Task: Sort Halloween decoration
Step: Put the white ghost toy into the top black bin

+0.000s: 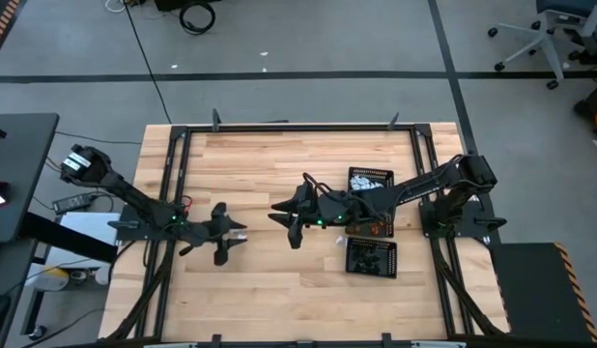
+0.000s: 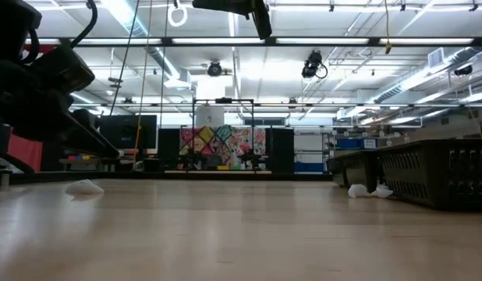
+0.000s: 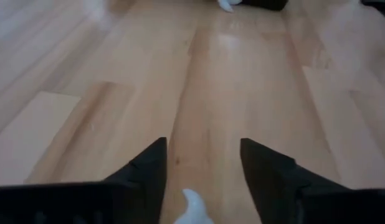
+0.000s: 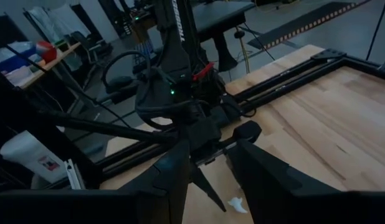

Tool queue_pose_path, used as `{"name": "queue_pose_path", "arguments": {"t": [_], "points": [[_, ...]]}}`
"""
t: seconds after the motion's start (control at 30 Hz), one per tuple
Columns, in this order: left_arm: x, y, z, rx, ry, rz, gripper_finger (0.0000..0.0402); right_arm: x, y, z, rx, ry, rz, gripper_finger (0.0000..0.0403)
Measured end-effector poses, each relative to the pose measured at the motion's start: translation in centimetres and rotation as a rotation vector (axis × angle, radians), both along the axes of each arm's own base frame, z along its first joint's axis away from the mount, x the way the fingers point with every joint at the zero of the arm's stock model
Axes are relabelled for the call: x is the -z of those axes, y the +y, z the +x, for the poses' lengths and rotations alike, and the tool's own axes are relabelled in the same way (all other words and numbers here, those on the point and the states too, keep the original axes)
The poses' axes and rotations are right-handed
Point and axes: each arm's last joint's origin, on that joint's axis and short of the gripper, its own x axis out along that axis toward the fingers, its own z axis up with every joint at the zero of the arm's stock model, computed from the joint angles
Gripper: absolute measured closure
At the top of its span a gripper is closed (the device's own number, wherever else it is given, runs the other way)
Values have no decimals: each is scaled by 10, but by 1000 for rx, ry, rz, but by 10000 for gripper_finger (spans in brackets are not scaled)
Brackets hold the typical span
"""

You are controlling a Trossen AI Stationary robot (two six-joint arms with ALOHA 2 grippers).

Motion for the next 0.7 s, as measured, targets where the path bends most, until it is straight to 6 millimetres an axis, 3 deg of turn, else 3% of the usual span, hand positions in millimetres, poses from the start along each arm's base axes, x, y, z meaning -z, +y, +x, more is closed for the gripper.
{"name": "queue_pose_path", "arguments": {"t": [0.2, 0.7], "points": [[3, 1, -1, -4, 29, 26, 171, 0, 0, 0, 0, 0, 1, 263], [13, 0, 2, 0, 66, 81, 191, 0, 0, 0, 1, -2, 3, 263]]}}
